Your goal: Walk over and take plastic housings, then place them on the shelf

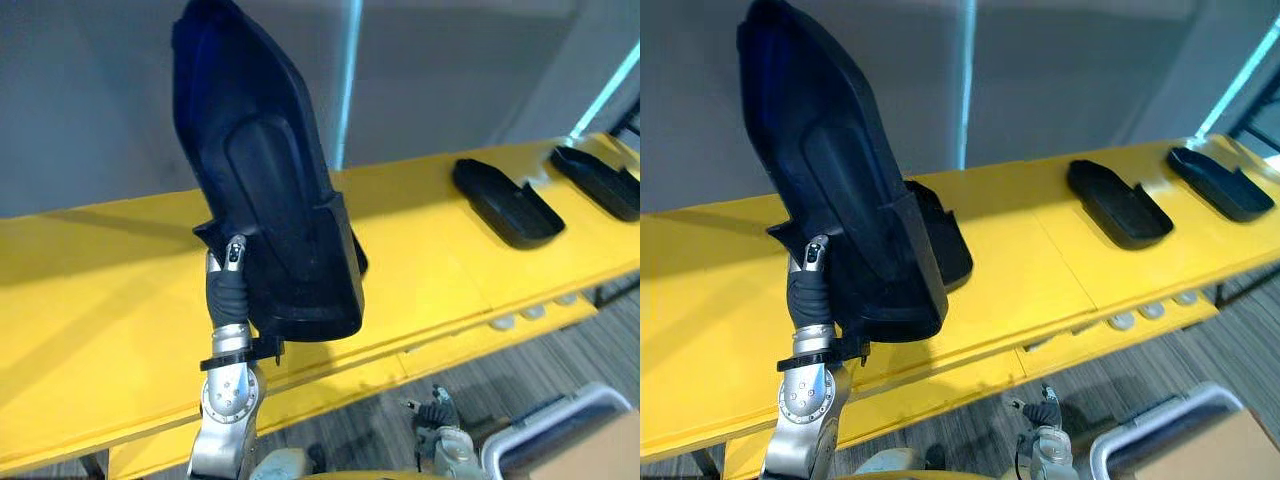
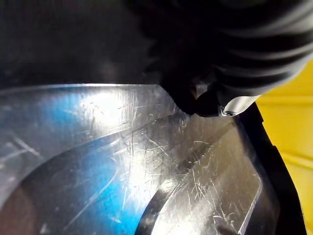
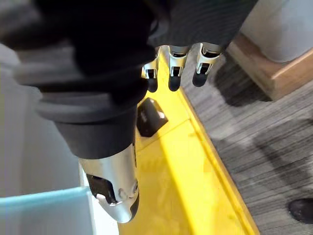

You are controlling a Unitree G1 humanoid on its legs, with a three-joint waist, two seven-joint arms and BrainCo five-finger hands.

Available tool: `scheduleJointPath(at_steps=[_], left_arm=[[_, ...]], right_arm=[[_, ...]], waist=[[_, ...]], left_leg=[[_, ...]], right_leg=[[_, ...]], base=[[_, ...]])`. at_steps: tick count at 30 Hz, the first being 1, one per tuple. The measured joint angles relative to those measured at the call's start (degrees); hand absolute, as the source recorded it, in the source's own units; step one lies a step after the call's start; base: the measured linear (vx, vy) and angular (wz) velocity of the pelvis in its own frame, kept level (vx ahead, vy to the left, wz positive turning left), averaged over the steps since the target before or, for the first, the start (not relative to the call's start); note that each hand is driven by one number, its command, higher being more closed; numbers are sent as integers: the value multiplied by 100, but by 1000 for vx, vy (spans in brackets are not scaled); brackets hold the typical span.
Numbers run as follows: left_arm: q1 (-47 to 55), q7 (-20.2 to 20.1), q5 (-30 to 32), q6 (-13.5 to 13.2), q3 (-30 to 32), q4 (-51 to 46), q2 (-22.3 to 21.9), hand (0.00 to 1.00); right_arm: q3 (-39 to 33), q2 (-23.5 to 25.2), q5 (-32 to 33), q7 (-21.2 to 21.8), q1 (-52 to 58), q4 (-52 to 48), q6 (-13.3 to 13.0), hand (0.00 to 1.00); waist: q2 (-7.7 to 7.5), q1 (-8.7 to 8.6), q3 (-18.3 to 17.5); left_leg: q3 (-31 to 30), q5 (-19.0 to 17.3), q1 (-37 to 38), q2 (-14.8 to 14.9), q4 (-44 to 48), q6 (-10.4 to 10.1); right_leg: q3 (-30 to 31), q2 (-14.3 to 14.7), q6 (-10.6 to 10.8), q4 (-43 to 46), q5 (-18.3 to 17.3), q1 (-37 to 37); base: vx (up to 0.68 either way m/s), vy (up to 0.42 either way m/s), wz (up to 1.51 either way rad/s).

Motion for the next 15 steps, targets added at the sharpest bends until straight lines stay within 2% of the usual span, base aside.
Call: scheduleJointPath(at_steps=[1, 3, 5, 7, 12, 13, 14, 15], left_arm=[[35, -1, 0, -41, -1, 0, 0, 100], [75, -21, 0, -55, -42, 10, -39, 100], [183, -42, -2, -94, -55, 19, -111, 100], [233, -55, -2, -92, -53, 45, -163, 100], [200, -146, -1, -75, -55, 135, -176, 100], [201, -139, -2, -75, -48, 135, -177, 100], [203, -138, -1, -73, 5, 136, -163, 100], [203, -138, 0, -74, 11, 136, -150, 100]], right_arm=[[0, 9, 2, 1, -40, -9, -5, 0], [-22, -5, 9, -1, -128, -35, -12, 0], [-31, 8, 12, -5, -127, -75, -24, 0], [-46, 8, 13, -10, -63, -82, -26, 0], [-259, -19, 68, -39, 140, -80, -32, 0], [-259, -19, 73, -31, 173, -80, -38, 0], [-266, -11, 91, -33, 176, -78, -47, 0], [-257, 17, 95, -36, 150, -83, -51, 0]], waist=[[-55, 6, -36], [-40, -10, -75], [-37, -6, -119], [-20, -11, -134], [-21, -40, -132], [-22, -40, -131], [-43, -33, -113], [-55, -36, -79]], left_leg=[[-122, -34, -32, -21, 55, -59], [-270, -122, -126, 77, 190, -206], [-361, -180, -190, 285, 207, -357], [-462, -178, -183, 364, 167, -446], [-723, 89, -299, 348, -3, -834], [-671, 90, -319, 364, -11, -838], [-255, -74, -378, 513, 33, -785], [281, -235, -505, 803, 332, -671]], right_leg=[[-192, 25, -122, -264, 213, 37], [-393, 195, -1, -619, 371, 199], [-538, 455, -43, -961, 467, 310], [-637, 569, -84, -1088, 488, 392], [-1030, 569, -160, -1172, 455, 433], [-1064, 565, -183, -1169, 441, 432], [-1122, 522, -226, -1160, 450, 419], [-1156, 507, -232, -1101, 450, 404]], base=[[110, -177, 56], [79, -205, 32], [69, -245, 7], [65, -211, 12], [22, -127, 41], [-66, -42, 32], [-77, -3, 24], [-65, 22, 19]])
